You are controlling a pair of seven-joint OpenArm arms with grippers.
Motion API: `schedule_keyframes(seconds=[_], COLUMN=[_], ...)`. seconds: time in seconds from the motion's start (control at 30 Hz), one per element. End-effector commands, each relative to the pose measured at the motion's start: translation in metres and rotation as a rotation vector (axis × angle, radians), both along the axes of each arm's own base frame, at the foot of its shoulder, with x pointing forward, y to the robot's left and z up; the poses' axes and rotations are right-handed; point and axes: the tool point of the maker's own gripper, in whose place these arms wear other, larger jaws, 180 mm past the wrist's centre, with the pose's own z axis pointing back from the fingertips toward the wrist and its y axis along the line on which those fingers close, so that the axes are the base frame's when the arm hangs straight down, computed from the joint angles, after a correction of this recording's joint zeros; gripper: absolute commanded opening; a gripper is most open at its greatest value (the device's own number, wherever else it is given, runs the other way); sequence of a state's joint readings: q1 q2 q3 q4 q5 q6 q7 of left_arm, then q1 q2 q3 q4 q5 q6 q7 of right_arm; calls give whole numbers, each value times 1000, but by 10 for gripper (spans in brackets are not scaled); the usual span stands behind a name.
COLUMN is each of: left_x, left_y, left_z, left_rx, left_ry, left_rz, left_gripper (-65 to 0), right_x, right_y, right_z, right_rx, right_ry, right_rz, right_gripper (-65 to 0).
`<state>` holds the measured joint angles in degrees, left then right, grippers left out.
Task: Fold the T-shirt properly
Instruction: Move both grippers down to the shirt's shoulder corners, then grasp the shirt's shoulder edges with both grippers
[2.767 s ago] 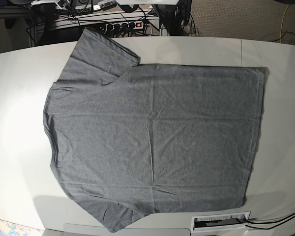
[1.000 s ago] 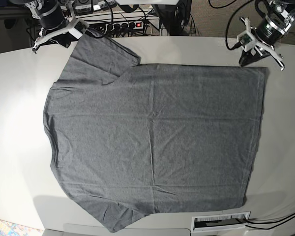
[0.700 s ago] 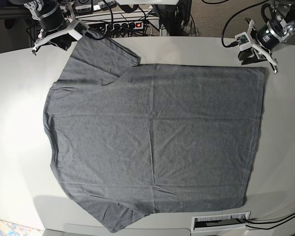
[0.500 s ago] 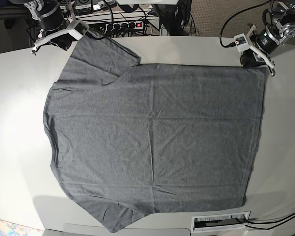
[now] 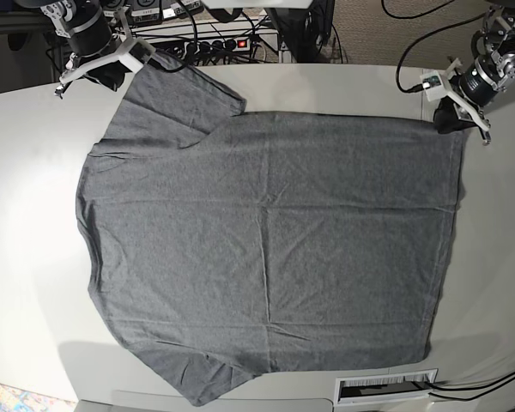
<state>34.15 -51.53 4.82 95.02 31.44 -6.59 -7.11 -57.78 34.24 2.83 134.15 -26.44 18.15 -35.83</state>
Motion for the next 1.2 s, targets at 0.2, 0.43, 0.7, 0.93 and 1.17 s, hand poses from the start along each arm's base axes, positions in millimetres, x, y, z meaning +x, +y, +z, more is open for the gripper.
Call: schedule_keyframes(seconds=[0.2,0.43,0.7,0.93,1.17], left_x=[-18,-13,12,10,20], left_y=[6,9,24,23,20], left_z=[0,2,5,2,6], left_rx=[56,63,47,26,15], left_ry=[68,64,41,46,19], left_rz=[-77,-87,-26,-31,-30], left_gripper=[-467,-467,-467,-467,-467], right_x=[3,3,2,6,8], right_y=[2,1,-1,-1,-1], right_z=[6,6,5,7,8], right_rx=[1,0,-9,-9,-11], right_ry=[-19,-19,-15,-27,-33], right_rz=[11,10,2,2,0], right_gripper=[-583,-583,-583,-583,-583])
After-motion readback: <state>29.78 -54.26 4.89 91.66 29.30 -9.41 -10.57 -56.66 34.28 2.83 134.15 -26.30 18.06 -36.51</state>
